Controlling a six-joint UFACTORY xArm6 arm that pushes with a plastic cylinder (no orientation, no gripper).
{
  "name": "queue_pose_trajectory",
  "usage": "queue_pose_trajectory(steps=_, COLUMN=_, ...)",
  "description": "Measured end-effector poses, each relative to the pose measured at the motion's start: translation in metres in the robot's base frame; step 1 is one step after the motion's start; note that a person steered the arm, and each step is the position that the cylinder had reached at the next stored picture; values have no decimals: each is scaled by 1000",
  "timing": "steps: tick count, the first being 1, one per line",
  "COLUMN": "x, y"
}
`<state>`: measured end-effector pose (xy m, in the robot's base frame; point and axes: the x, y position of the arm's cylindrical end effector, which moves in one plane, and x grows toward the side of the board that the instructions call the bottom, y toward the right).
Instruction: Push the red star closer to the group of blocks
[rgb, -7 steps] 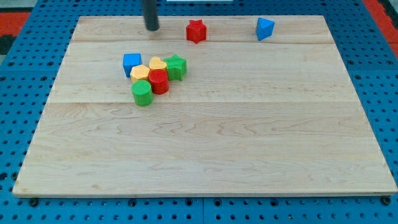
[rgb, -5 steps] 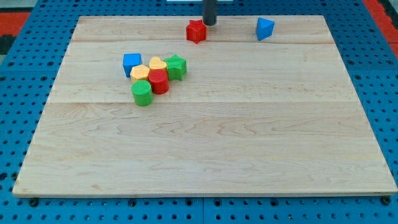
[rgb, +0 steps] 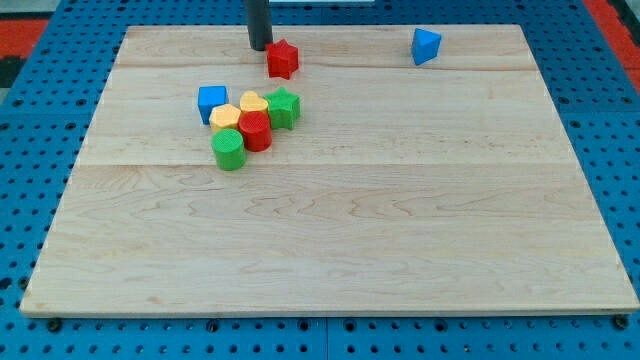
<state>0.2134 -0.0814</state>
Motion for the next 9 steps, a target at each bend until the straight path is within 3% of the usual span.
queue_pose_trajectory(steps=2, x=-20, y=36)
queue_pose_trajectory(steps=6, x=69, y=32)
queue_pose_trajectory(steps=7, x=61, y=18)
queue_pose_trajectory(steps=8, x=18, y=17)
queue_pose_trajectory(steps=9, x=28, y=-5)
